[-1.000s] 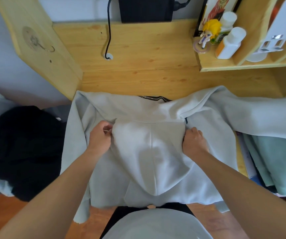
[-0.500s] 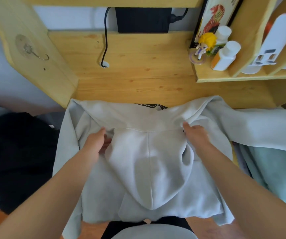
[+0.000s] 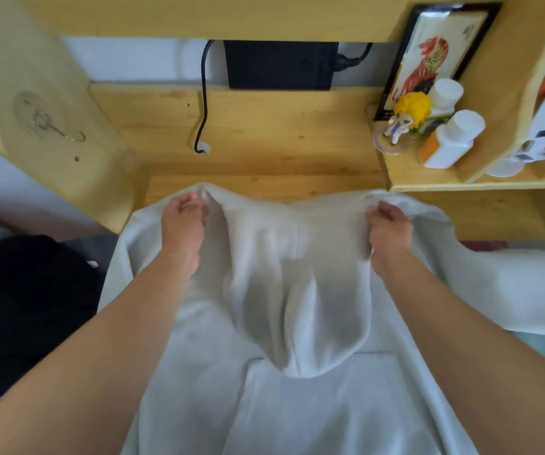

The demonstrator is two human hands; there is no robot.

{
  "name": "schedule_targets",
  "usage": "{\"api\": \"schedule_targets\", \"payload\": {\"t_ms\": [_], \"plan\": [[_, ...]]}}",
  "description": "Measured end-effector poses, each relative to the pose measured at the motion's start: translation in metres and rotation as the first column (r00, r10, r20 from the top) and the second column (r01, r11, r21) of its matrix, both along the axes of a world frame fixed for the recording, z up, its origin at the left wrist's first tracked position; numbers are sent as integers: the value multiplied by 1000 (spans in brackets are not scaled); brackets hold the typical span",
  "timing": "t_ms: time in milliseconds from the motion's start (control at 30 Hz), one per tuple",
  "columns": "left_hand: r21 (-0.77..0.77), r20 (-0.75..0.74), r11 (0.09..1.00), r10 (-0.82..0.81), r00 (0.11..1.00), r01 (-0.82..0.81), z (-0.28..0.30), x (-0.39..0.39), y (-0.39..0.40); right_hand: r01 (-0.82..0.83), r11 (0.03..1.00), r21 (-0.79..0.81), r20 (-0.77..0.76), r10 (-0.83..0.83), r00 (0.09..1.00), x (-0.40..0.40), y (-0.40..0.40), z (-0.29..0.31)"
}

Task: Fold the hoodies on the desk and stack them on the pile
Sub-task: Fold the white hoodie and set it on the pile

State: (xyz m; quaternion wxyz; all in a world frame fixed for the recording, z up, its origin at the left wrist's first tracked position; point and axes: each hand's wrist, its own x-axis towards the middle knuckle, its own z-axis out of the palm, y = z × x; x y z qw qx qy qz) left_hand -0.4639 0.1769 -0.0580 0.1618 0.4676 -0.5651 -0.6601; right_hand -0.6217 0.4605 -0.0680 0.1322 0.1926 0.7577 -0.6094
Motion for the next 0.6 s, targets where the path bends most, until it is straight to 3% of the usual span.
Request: {"api": "schedule_targets", "payload": {"t_ms": [33, 100, 167, 200, 300, 367, 433, 467, 500, 600], "plan": [[-104, 122, 991, -71, 990, 84, 0, 0, 0, -58, 988, 141, 9, 57, 998, -3, 0, 0], [-330, 358, 896, -173, 918, 297, -3, 7, 11, -199, 835, 514, -35, 252, 967, 9, 0, 0], [-512, 448, 733, -217, 867, 449, -4, 17, 38, -254, 671, 696, -163, 493, 855, 43, -2, 0], [-527, 495, 697, -212, 842, 486, -7, 21, 52, -291, 592, 752, -151, 584, 797, 59, -3, 1], [-306, 636, 811, -215, 741, 498, -27, 27, 73, -479, 388, 787, 122, 664, 738, 89, 6, -13], [-187, 727, 751, -328, 604, 633, -42, 36, 72, -557, 349, 753, 263, 617, 742, 93, 22, -20], [-196, 795, 659, -327, 511, 726, -47, 45, 63, -588, 235, 774, 352, 613, 708, 93, 36, -27], [-221, 802, 654, -300, 516, 724, -47, 46, 58, -577, 209, 790, 358, 606, 710, 92, 40, -28], [-230, 787, 685, -287, 546, 692, -46, 46, 53, -545, 242, 802, 328, 585, 742, 91, 42, -28], [-197, 692, 843, -242, 680, 500, -36, 39, 47, -413, 491, 767, 212, 412, 886, 86, 42, -18]]}}
